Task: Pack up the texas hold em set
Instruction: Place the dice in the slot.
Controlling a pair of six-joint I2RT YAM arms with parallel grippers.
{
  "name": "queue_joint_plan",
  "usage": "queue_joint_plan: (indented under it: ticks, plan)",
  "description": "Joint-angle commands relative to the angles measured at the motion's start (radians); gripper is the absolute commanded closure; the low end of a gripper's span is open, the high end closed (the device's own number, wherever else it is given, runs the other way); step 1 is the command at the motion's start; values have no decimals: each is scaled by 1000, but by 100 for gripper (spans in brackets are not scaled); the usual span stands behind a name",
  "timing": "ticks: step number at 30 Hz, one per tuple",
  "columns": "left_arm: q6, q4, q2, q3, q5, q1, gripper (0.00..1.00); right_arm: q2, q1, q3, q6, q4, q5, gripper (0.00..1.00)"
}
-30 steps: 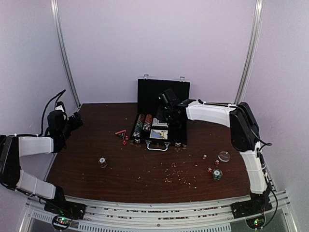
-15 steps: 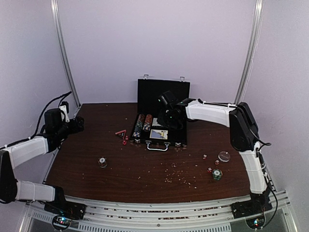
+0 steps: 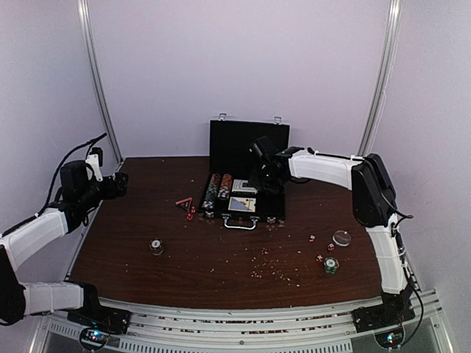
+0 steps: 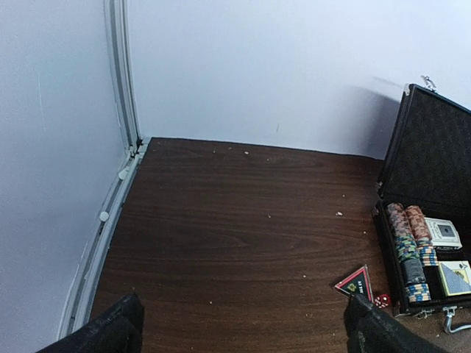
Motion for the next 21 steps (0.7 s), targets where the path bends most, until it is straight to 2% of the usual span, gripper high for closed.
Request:
queue_joint_plan:
  ticks: [1,13,21]
  plan:
    - [65,31,-28,-6,43,-5,2,29,0,21,-18,9,17,100]
    - [69,1,-9,23,43,-5,2,77,1,40,-50,28,-28,100]
    - [41,8,-9,25,45,-5,2,75,1,-5,-63,33,10,100]
